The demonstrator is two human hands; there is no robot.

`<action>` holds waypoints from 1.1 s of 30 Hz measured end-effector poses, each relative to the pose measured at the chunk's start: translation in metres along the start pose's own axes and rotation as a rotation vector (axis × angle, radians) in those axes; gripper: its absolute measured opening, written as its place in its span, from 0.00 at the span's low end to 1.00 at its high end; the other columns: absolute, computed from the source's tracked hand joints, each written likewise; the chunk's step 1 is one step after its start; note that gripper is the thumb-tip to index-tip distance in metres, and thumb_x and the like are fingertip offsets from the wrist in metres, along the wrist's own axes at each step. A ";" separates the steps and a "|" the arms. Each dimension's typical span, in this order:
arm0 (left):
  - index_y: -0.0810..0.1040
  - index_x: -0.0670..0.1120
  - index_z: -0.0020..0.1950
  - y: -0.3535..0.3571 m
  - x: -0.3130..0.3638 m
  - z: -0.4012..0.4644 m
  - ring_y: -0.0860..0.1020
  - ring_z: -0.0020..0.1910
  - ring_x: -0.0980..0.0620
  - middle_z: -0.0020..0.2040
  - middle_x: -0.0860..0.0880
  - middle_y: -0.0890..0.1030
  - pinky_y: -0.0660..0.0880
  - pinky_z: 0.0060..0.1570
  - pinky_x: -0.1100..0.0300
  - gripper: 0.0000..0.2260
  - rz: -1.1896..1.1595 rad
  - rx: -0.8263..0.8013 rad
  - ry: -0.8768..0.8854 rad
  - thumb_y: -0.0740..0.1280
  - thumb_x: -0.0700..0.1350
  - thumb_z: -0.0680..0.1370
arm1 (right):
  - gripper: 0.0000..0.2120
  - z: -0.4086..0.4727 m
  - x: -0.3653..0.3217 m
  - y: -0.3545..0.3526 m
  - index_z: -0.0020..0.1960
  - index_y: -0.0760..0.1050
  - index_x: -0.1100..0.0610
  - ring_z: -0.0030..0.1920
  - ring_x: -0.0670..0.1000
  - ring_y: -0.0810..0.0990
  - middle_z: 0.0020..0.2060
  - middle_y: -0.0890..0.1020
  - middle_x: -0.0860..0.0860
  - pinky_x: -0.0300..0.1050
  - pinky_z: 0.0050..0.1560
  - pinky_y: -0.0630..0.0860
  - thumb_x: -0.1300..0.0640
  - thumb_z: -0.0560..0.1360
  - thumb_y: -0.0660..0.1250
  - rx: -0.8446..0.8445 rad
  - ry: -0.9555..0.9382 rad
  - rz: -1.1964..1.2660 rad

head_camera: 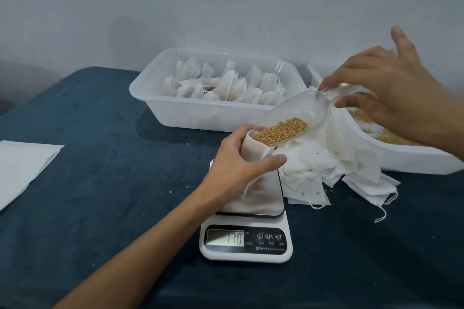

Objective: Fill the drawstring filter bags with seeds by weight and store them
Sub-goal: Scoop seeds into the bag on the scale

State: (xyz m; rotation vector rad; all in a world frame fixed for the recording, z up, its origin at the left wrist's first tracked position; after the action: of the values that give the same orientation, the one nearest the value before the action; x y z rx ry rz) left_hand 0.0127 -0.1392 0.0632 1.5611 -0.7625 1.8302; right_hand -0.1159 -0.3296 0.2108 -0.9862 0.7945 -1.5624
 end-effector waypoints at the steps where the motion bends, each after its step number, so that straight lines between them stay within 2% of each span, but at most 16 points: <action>1: 0.79 0.56 0.63 0.000 0.000 0.000 0.84 0.56 0.47 0.57 0.50 0.86 0.82 0.60 0.46 0.24 0.001 0.002 0.003 0.81 0.52 0.69 | 0.14 0.000 0.000 0.000 0.60 0.81 0.53 0.61 0.60 0.76 0.50 0.81 0.50 0.71 0.76 0.43 0.58 0.74 0.71 0.000 -0.003 -0.003; 9: 0.79 0.57 0.62 0.000 0.000 0.000 0.84 0.57 0.44 0.59 0.47 0.85 0.82 0.60 0.43 0.24 -0.006 0.007 -0.003 0.81 0.53 0.68 | 0.14 0.000 0.001 0.001 0.60 0.81 0.52 0.61 0.60 0.76 0.50 0.82 0.50 0.71 0.75 0.43 0.58 0.74 0.72 0.001 -0.003 -0.002; 14: 0.80 0.57 0.61 0.000 0.002 -0.001 0.84 0.55 0.40 0.56 0.45 0.85 0.83 0.54 0.41 0.22 -0.023 0.012 -0.007 0.81 0.52 0.69 | 0.14 -0.001 0.001 0.004 0.60 0.81 0.52 0.61 0.60 0.76 0.50 0.82 0.50 0.71 0.76 0.42 0.57 0.74 0.72 -0.003 -0.003 -0.001; 19: 0.80 0.57 0.61 0.000 0.002 0.000 0.83 0.56 0.39 0.57 0.43 0.85 0.81 0.58 0.39 0.22 -0.031 0.018 -0.010 0.81 0.51 0.69 | 0.14 0.000 0.002 0.005 0.60 0.80 0.51 0.61 0.59 0.76 0.50 0.81 0.49 0.71 0.76 0.43 0.56 0.74 0.71 0.000 -0.009 -0.001; 24: 0.80 0.57 0.61 0.000 0.002 -0.001 0.84 0.55 0.39 0.56 0.43 0.85 0.82 0.58 0.42 0.22 -0.041 0.016 -0.015 0.81 0.51 0.69 | 0.14 -0.001 0.003 0.007 0.60 0.80 0.51 0.61 0.59 0.76 0.49 0.81 0.50 0.72 0.75 0.43 0.57 0.74 0.72 0.009 -0.014 -0.007; 29: 0.80 0.57 0.60 0.000 0.002 -0.001 0.83 0.55 0.37 0.56 0.41 0.85 0.82 0.58 0.41 0.22 -0.054 0.014 -0.016 0.81 0.51 0.69 | 0.14 -0.001 0.003 0.009 0.60 0.80 0.50 0.61 0.58 0.75 0.49 0.81 0.48 0.70 0.75 0.42 0.55 0.74 0.70 0.010 -0.021 0.000; 33: 0.80 0.58 0.58 0.000 0.001 -0.001 0.84 0.52 0.40 0.54 0.43 0.85 0.83 0.54 0.47 0.20 -0.058 0.017 -0.014 0.81 0.51 0.69 | 0.14 0.000 0.005 0.010 0.60 0.80 0.50 0.60 0.58 0.75 0.49 0.81 0.48 0.70 0.75 0.42 0.57 0.74 0.71 0.013 -0.020 0.004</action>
State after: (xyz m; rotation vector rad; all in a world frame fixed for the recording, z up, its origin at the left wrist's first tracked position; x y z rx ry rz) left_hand 0.0121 -0.1382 0.0645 1.5918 -0.7020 1.7901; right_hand -0.1121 -0.3366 0.2031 -0.9892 0.7712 -1.5504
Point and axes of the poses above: each hand's wrist, its own z-axis towards the middle knuckle, its own y-axis out of the palm, x = y × z, the point moved 3 cm from there along z, towards the middle knuckle
